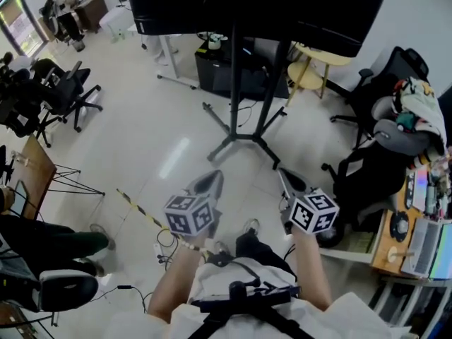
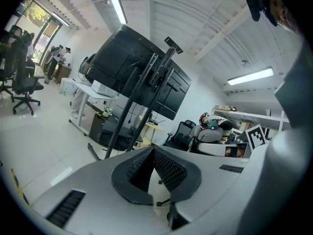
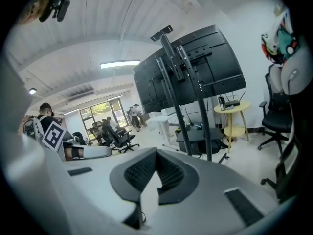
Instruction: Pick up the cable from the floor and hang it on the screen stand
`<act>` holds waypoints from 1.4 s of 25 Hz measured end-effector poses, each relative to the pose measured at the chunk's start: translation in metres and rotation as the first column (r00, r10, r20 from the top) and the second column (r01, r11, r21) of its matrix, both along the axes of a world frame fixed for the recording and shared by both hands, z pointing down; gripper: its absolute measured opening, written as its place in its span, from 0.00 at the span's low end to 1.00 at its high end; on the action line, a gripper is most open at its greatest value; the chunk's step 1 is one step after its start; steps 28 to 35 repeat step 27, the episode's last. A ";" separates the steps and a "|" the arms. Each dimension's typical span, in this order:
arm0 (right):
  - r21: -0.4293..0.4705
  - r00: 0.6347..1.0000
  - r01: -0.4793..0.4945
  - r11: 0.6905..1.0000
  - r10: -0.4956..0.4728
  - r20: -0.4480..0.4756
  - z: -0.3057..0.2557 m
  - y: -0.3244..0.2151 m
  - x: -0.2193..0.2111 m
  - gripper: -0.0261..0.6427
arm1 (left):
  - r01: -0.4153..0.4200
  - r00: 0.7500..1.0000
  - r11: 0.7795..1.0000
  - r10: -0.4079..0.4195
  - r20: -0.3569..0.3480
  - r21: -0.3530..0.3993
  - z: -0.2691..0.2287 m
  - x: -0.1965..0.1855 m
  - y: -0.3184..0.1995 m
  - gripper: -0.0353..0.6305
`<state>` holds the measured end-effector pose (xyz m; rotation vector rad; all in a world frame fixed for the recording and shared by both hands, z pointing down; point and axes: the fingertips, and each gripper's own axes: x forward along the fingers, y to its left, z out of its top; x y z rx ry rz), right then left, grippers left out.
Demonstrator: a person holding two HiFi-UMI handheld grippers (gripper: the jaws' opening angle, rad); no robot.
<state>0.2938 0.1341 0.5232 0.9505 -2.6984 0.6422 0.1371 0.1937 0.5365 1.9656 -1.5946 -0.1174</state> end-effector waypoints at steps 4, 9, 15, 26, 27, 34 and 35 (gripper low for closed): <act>0.027 1.000 0.011 1.000 -0.010 -0.017 -0.009 -0.003 -0.005 0.04 | 0.008 1.000 1.000 -0.008 0.014 0.014 -0.008 -0.004 0.005 0.06; 0.057 0.999 0.044 0.997 -0.043 -0.018 -0.021 -0.002 -0.024 0.04 | 0.009 0.999 0.999 -0.010 0.033 0.039 -0.022 -0.010 0.002 0.06; 0.051 0.999 0.051 0.997 -0.051 -0.008 -0.023 -0.006 -0.030 0.04 | 0.018 0.999 0.998 -0.020 0.028 0.054 -0.027 -0.016 -0.003 0.06; 0.054 0.998 0.062 0.997 -0.061 -0.019 -0.021 -0.005 -0.034 0.04 | 0.020 0.999 0.999 -0.021 0.025 0.050 -0.022 -0.018 -0.002 0.06; 0.054 0.998 0.062 0.997 -0.061 -0.019 -0.022 -0.005 -0.034 0.04 | 0.020 0.999 0.999 -0.021 0.024 0.048 -0.021 -0.018 -0.002 0.06; 0.054 0.998 0.062 0.997 -0.061 -0.019 -0.022 -0.005 -0.034 0.04 | 0.020 0.999 0.999 -0.021 0.024 0.048 -0.021 -0.018 -0.002 0.06; 0.054 0.998 0.062 0.997 -0.061 -0.019 -0.022 -0.005 -0.034 0.04 | 0.020 0.999 0.999 -0.021 0.024 0.048 -0.021 -0.018 -0.002 0.06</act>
